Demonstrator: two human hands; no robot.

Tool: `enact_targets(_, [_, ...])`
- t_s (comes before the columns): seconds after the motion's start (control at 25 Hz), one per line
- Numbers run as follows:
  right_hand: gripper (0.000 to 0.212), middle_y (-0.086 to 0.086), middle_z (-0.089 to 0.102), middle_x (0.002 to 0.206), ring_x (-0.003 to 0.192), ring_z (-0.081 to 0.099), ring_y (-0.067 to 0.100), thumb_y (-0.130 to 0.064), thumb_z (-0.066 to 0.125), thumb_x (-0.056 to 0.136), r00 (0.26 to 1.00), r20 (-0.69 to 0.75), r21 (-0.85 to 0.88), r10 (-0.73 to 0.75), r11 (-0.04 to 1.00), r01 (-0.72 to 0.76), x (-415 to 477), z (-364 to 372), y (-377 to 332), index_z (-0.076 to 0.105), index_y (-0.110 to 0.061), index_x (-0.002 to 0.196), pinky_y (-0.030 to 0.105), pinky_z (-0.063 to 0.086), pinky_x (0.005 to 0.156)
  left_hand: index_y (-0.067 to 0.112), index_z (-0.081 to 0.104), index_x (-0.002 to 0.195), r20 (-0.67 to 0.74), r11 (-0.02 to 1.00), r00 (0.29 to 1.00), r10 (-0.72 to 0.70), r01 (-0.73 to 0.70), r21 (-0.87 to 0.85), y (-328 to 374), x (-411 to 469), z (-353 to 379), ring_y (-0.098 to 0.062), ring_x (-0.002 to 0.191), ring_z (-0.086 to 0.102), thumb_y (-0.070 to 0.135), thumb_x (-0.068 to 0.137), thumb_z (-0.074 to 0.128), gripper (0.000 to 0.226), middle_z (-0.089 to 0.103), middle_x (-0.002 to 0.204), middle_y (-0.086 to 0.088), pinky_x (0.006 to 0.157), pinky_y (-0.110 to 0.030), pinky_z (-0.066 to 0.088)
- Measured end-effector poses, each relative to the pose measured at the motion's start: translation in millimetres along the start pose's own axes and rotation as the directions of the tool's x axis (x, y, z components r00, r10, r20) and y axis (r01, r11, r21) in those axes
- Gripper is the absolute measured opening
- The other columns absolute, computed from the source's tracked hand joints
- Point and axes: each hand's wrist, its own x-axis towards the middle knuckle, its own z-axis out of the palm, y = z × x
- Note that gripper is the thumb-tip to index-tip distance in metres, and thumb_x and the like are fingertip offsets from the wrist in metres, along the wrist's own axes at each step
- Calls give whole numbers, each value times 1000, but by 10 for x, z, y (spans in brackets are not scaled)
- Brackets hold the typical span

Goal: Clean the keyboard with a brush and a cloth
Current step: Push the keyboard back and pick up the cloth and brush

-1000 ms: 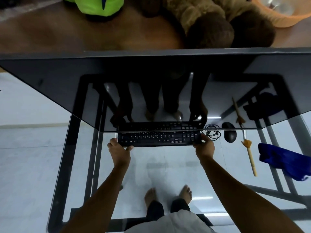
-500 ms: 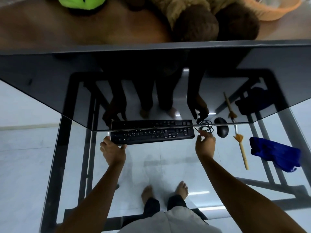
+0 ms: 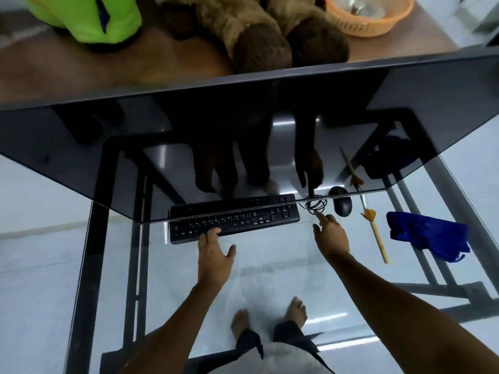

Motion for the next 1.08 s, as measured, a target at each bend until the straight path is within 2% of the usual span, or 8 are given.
enact_targets(0.2, [19, 19, 59, 106, 90, 62, 42, -2, 50, 89, 999, -3, -48, 39, 998, -40, 203, -54, -91, 65, -4, 100, 43, 52, 77, 17, 52, 114, 153, 996, 985, 83, -86, 13, 294, -82, 152, -14, 107, 53, 23, 82, 69, 37, 51, 113, 2, 88, -32, 49])
enact_targets(0.32, [16, 18, 58, 96, 92, 57, 39, 4, 49, 84, 998, 19, 99, -54, 994, 52, 29, -85, -172, 62, -6, 81, 38, 48, 81, 19, 56, 107, 238, 983, 955, 180, -179, -25, 479, -113, 168, -16, 91, 55, 13, 82, 64, 27, 53, 99, 3, 79, -25, 46])
enact_targets(0.4, [11, 10, 56, 91, 83, 57, 31, -5, 53, 90, 996, -31, 288, -84, 953, 90, -255, -266, -282, 64, -7, 87, 36, 48, 80, 21, 59, 105, 278, 961, 920, 275, -267, -67, 634, -137, 120, -11, 81, 52, 9, 82, 61, 26, 55, 97, 4, 75, -16, 41])
enact_targets(0.48, [13, 2, 56, 83, 70, 54, 17, -17, 52, 96, 996, -23, 447, -86, 890, 88, -558, -582, -441, 61, -10, 88, 30, 46, 70, 25, 61, 108, 289, 930, 883, 369, -350, -115, 804, -172, 32, -4, 79, 50, 13, 85, 61, 26, 55, 99, 8, 73, -11, 38])
enact_targets(0.6, [20, 2, 57, 70, 61, 48, 5, -25, 49, 99, 980, 30, 558, -196, 817, 146, -1005, -1136, -656, 56, -13, 84, 18, 40, 60, 32, 61, 112, 276, 871, 828, 488, -444, -210, 1078, -266, -161, -4, 82, 51, 27, 88, 63, 24, 53, 99, 16, 77, -16, 44])
enact_targets(0.72, [23, 3, 49, 65, 56, 40, 7, -25, 49, 100, 973, -2, 606, -232, 773, 185, -1367, -1619, -814, 56, -10, 84, 16, 34, 54, 34, 63, 109, 286, 801, 754, 591, -506, -321, 1336, -387, -376, -7, 81, 54, 34, 86, 66, 24, 57, 97, 17, 78, -19, 47])
enact_targets(0.92, [31, -1, 59, 69, 64, 49, 12, -26, 42, 102, 957, -28, 675, -289, 700, 231, -1614, -2029, -906, 54, -8, 80, 24, 42, 65, 29, 67, 107, 295, 770, 735, 611, -465, -438, 1742, -595, -608, -9, 71, 58, 36, 79, 74, 30, 65, 88, 9, 70, -18, 49])
enact_targets(1.08, [34, 2, 53, 69, 64, 46, 13, -27, 37, 104, 954, 6, 779, -301, 600, 184, -1612, -2161, -875, 47, -6, 79, 25, 40, 64, 24, 68, 88, 306, 777, 764, 567, -374, -505, 2030, -691, -660, -15, 67, 65, 23, 79, 75, 11, 71, 76, 3, 70, -27, 55])
